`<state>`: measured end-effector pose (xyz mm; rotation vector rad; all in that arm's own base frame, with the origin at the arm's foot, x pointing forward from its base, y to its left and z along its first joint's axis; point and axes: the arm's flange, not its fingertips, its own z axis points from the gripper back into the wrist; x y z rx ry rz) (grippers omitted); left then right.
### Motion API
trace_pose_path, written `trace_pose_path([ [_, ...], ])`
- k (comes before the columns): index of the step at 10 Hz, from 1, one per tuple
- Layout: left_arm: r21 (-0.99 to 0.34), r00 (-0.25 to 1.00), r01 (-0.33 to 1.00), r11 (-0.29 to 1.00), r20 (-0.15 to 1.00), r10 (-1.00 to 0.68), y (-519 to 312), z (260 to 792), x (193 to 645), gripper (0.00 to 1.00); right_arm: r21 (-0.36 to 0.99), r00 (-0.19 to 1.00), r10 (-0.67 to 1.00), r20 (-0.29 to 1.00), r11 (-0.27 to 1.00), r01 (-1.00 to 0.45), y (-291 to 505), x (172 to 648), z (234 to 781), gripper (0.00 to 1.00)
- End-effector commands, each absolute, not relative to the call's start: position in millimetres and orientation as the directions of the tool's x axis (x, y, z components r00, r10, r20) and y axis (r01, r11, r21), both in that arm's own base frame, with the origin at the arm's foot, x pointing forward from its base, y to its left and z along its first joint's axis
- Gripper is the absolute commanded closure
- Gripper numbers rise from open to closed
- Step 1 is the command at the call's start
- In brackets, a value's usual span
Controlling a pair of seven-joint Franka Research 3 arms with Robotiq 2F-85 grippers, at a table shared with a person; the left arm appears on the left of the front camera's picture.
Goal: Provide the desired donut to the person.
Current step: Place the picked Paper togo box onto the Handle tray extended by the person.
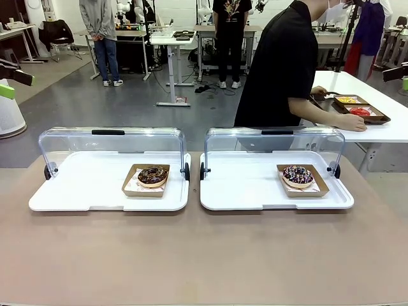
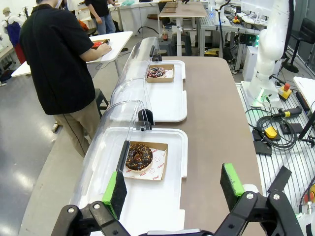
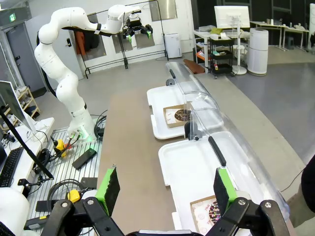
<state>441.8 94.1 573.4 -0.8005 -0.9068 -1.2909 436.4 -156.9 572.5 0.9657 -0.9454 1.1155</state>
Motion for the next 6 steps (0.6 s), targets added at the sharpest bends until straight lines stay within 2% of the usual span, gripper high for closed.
trace_pose_path([
  [1, 0.008, 0.044, 0.993, 0.118, 0.902, -0.43, 94.3, 573.9, 440.6, 0.0, 0.141, 0.181, 0.272, 0.945, 0.163, -0.977, -156.5, 435.8, 572.2, 0.0],
  [6, 0.008, 0.044, 0.993, 0.118, 0.902, -0.43, 94.3, 573.9, 440.6, 0.0, 0.141, 0.181, 0.272, 0.945, 0.163, -0.977, -156.5, 435.8, 572.2, 0.0],
])
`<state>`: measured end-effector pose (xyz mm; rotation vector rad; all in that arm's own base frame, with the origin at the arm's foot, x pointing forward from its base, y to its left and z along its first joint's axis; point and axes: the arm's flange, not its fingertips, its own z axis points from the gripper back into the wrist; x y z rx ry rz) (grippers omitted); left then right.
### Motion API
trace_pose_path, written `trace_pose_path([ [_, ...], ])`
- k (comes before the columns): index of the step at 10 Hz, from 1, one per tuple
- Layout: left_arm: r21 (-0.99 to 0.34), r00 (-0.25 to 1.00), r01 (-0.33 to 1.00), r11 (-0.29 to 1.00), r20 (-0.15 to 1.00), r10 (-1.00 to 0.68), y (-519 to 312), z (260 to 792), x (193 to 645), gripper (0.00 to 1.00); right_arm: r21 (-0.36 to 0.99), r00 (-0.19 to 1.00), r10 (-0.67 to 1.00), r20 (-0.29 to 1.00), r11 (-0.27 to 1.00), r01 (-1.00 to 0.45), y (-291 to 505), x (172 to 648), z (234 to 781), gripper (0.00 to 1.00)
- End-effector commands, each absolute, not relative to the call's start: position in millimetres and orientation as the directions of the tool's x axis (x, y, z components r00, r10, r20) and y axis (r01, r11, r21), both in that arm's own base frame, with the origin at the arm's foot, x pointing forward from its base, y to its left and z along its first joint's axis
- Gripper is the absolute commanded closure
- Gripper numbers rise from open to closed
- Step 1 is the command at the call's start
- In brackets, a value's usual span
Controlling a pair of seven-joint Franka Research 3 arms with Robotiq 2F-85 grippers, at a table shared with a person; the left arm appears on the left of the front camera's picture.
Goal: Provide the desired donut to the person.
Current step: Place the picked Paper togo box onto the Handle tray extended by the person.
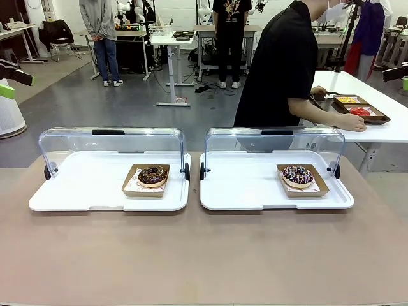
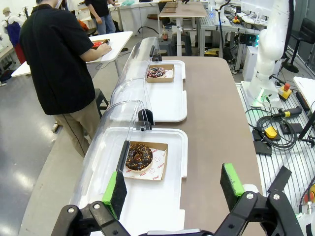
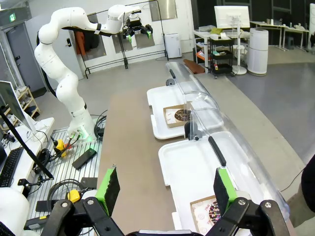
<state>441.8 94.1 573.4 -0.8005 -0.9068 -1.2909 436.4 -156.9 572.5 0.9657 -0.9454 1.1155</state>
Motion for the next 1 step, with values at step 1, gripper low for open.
trace_pose_path([
  [1, 0.008, 0.044, 0.993, 0.118, 0.902, -0.43, 94.3, 573.9, 440.6, 0.0, 0.141, 0.181, 0.272, 0.945, 0.163, -0.977, -156.5, 435.8, 572.2, 0.0],
])
